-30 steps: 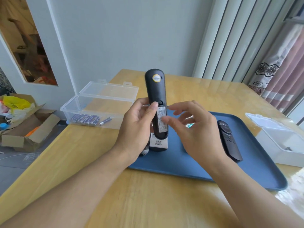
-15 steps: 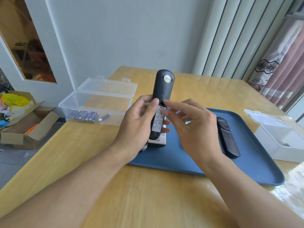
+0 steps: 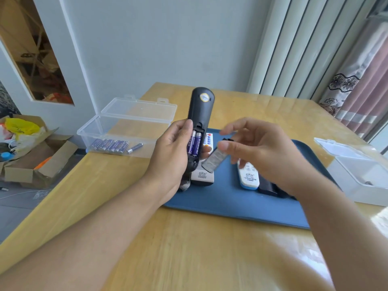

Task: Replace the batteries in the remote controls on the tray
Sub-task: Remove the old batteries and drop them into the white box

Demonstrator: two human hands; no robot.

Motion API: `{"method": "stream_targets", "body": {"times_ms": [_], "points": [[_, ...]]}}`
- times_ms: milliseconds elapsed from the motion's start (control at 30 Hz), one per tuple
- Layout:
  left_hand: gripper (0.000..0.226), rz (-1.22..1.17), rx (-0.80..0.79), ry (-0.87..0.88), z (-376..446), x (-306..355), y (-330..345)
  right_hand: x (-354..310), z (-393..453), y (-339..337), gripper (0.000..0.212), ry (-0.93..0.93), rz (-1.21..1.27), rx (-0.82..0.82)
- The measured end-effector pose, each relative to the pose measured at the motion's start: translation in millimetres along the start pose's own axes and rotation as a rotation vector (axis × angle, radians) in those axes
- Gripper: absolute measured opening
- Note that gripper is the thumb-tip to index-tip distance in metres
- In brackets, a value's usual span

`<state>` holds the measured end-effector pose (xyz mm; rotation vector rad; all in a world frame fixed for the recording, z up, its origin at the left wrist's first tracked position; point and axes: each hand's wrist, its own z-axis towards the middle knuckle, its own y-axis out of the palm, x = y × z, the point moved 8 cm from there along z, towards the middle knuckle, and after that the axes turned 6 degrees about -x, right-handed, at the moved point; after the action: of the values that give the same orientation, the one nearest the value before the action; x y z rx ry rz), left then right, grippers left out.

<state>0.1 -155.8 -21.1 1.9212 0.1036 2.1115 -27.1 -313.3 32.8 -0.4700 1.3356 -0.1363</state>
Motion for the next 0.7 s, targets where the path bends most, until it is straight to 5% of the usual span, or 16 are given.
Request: {"method": "stream_targets", "body": {"times_ms": [167,433,533,700], "points": [[0.034,-0.355,-0.016,-0.062,2,3,3,23,-17,-14,0.02,0.399,-0.496,-0.192],[0.043,-0.397,-0.079,-0.101,1,1,9,29,-21,-19,0.038,0.491,-0.806,-0.152],[0.04,-0.371,-0.107,-0.098,0,1,12,16,-15,-22,0.031,0.361,-0.773,-0.032],[0.037,-0.329,-0.182,-0.085,-2,2,18,-27,-13,-2,0.003,-0.233,-0.55,0.239]]}}
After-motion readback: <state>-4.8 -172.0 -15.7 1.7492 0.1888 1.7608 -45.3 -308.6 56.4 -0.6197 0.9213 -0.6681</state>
